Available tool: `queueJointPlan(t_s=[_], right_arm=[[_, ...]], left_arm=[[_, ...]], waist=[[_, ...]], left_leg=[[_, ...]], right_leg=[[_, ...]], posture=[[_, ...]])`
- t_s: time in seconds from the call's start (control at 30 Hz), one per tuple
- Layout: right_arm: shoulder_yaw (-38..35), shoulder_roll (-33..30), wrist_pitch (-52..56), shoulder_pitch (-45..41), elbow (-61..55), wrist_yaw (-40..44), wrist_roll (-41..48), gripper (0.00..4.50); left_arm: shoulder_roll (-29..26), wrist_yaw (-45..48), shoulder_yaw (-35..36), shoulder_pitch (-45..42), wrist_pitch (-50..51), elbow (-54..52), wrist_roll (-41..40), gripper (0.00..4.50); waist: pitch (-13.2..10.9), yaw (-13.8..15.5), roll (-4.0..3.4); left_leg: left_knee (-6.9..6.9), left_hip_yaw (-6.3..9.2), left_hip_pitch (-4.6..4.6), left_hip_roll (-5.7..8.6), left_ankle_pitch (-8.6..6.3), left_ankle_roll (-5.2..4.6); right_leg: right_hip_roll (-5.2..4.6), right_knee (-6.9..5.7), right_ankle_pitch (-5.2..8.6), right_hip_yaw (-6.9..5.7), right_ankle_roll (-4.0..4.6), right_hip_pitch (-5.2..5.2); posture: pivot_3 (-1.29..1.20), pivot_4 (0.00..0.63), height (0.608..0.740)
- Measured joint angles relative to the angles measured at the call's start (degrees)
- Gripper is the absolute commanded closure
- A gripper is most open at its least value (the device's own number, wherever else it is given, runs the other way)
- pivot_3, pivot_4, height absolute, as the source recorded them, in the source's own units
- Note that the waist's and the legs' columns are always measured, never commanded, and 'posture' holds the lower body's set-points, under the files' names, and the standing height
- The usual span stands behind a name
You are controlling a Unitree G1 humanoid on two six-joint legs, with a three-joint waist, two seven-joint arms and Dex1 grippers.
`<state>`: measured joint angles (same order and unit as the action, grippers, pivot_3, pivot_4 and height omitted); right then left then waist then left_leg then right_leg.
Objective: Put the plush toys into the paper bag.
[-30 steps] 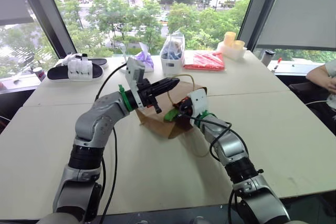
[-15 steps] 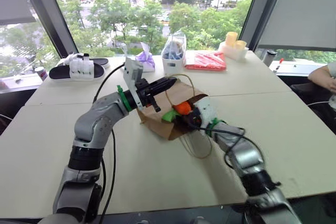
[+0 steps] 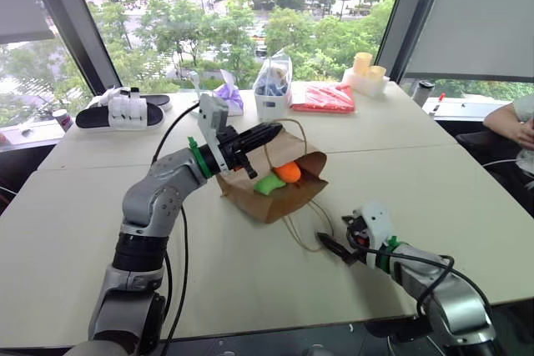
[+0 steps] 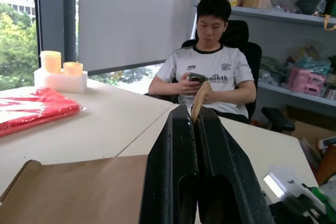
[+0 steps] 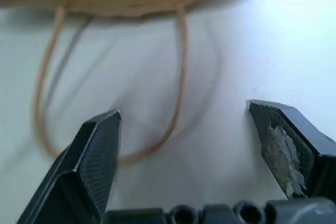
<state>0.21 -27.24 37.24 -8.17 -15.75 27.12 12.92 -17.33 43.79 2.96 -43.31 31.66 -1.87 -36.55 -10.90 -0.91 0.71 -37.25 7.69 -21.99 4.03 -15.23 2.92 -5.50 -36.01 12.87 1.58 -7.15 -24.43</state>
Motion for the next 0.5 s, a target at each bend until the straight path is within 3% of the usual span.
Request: queueJointPlan(t_s=[0.07,0.37,0.5], right_arm=[[0.01,0.74,-1.55,-1.71,2.77,0.02,-0.38,0.31],[3.03,1.25,-2.47,-6.71,7.03,2.34,-1.42,4.47],[3.12,-1.32,2.34,-7.82,5.22,4.56,-0.24,4.47]], left_arm=[[0.0,-0.03,0.01,0.0,-0.03,0.01,0.12,4.5],[0.12,-0.35,0.02,0.0,-0.06,0.0,0.6,4.5],[0.5,-0.87,0.05,0.01,-0.06,-0.04,0.63,4.5]], waist=[[0.0,0.02,0.0],[0.0,0.04,0.0],[0.0,0.14,0.0]], left_leg=[[0.0,0.0,0.0,0.0,0.0,0.0],[0.03,0.03,0.01,0.01,0.0,0.0],[0.04,0.06,-0.01,0.01,0.0,0.0]], right_leg=[[0.0,0.01,0.0,0.0,0.0,0.01],[0.0,0.0,0.0,0.0,0.0,0.01],[0.0,0.01,0.0,-0.01,0.0,0.0]], posture=[[0.0,0.15,0.74],[0.0,0.15,0.74],[0.0,0.15,0.74]])
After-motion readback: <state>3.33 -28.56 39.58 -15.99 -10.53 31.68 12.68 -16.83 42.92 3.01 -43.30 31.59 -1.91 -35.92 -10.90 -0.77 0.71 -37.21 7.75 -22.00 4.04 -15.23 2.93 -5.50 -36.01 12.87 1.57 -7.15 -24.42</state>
